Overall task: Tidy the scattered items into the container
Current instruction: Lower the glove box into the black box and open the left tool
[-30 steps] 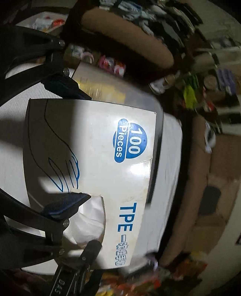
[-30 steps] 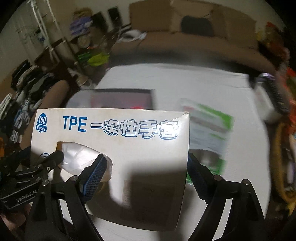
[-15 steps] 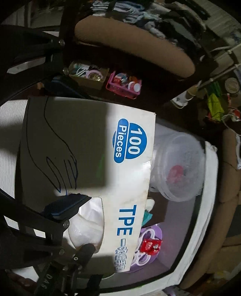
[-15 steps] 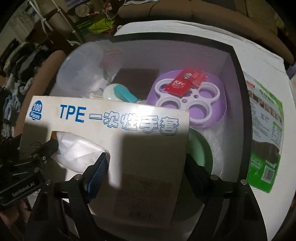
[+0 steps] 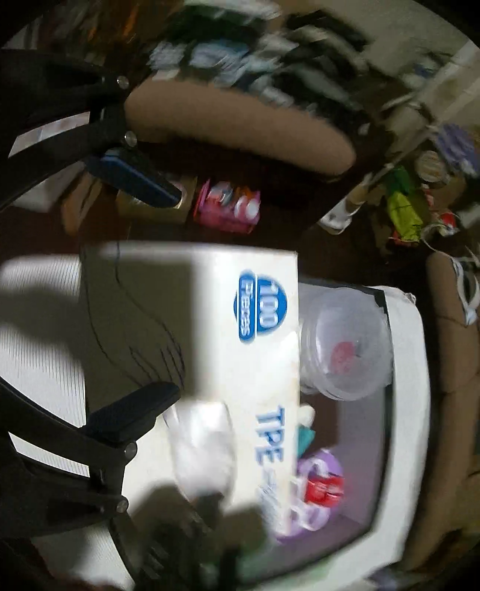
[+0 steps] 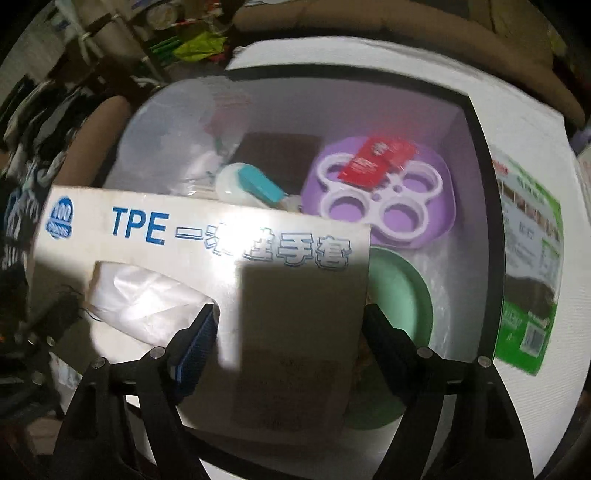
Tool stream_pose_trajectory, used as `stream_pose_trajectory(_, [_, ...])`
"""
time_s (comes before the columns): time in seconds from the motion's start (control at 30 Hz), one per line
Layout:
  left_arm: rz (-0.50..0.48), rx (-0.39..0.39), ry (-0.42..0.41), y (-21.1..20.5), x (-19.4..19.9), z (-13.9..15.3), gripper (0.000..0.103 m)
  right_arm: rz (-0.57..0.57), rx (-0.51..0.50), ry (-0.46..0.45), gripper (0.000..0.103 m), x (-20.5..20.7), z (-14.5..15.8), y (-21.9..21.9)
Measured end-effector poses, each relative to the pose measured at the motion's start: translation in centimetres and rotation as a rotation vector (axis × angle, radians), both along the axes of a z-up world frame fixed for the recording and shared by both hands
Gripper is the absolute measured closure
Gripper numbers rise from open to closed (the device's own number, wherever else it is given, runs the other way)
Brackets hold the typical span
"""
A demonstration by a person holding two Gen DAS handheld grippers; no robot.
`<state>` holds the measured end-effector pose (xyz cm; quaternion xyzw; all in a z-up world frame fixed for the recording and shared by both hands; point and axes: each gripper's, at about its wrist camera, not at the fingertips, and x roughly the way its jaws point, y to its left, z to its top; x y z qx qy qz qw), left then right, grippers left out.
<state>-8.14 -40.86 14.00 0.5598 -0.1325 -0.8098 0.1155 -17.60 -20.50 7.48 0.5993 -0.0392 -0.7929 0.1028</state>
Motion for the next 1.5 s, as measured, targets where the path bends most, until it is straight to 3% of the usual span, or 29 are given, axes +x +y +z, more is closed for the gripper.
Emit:
stream_pose_trajectory(0.07, [0.073,0.08,0.055,-1.4,0.3,1.4,0.008,-0.005,0.006,0.005,0.022,0.1,0.2,0.5])
stream_pose_trajectory(0.17, [0.18,0.344,0.208,-4.4,1.9,4.7,0.008,-0.022,0.028,0.017,0.022,0.4,0.2,0.7])
stream_pose_trajectory(0.23, [0.139,0.477,0.255,-4.3,2.4,5.7,0.01,-0.025,0.041,0.017,0.021,0.6,0.2,0.5])
stream_pose_trajectory(0.27, [0.099,0.498,0.255,-3.6,2.2,5.8,0.013,-0.027,0.04,0.011,0.021,0.7,0.2,0.5])
stream_pose_trajectory(0.3, [0.058,0.495,0.243,-2.8,1.7,5.6,0.018,-0.025,0.037,0.004,0.02,0.7,0.2,0.5])
stream_pose_trajectory(0.37, [0.03,0.443,0.164,-1.4,-0.4,3.6,0.043,-0.021,0.037,-0.006,0.02,0.7,0.2,0.5])
stream_pose_trajectory(0.5, [0.062,0.359,0.047,-0.3,-3.8,-0.9,0.044,-0.013,0.036,-0.023,0.02,0.5,0.2,0.6])
stream_pose_trajectory(0.67, [0.118,0.343,0.016,-0.1,-5.1,-4.2,0.04,-0.005,-0.002,-0.044,0.018,-0.2,-0.4,0.7])
stream_pose_trajectory(0.8, [0.11,0.327,0.02,-0.1,-5.7,-4.3,0.038,-0.005,-0.003,-0.035,0.013,-0.6,-0.7,0.7])
stream_pose_trajectory(0.97, [0.121,0.288,0.0,0.5,-5.8,-3.3,0.038,0.017,-0.006,-0.055,0.013,-0.7,-0.9,0.6])
stream_pose_trajectory(1.0, [0.12,0.284,0.006,0.6,-5.7,-2.8,0.039,0.026,-0.029,-0.071,0.013,-0.7,-0.6,0.8])
stream_pose_trajectory(1.1, [0.109,0.25,0.035,0.8,-5.3,-1.5,0.029,0.033,-0.135,-0.076,0.011,-0.4,1.1,2.0])
stream_pose_trajectory(1.3, [0.113,0.287,0.076,0.7,-4.4,1.5,0.028,0.042,-0.076,0.04,0.011,0.3,5.8,4.3])
stream_pose_trajectory(1.5, [0.066,0.307,0.186,2.2,-0.8,6.9,0.016,0.073,-0.108,0.1,0.011,1.3,8.5,8.5])
